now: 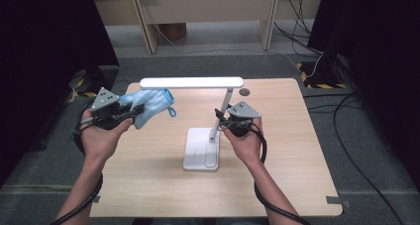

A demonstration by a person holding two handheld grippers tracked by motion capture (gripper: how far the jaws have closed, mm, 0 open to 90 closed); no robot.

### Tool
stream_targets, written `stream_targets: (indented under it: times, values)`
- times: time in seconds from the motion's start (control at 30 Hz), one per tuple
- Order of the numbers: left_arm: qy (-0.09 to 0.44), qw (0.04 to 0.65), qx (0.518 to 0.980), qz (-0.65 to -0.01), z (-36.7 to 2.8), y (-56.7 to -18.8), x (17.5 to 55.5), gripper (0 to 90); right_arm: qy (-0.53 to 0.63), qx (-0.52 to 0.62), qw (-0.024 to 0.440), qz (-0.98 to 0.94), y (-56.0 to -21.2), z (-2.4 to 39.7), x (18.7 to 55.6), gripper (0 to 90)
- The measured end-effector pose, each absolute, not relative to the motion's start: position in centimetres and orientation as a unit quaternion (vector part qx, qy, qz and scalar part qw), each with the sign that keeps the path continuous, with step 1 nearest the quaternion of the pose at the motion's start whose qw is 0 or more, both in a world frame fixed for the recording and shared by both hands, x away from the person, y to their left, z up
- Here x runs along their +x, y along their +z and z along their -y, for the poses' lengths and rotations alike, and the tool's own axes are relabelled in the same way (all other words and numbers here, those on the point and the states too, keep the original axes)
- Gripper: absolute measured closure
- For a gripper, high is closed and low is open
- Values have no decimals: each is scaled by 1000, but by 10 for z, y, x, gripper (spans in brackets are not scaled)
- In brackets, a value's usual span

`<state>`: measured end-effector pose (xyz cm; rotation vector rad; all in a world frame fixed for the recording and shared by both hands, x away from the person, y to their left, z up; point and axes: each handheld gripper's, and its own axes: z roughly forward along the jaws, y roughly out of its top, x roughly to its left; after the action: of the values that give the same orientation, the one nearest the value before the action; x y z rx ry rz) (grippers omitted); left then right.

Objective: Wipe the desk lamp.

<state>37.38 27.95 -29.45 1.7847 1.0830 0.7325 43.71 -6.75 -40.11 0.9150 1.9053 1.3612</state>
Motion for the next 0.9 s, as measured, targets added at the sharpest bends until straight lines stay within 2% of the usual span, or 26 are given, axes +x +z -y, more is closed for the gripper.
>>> stream_targets:
  times: [0.9]
  values:
    - [291,439,726,-443,-262,-284,380,751,500,346,323,-726,-400,63,437,581]
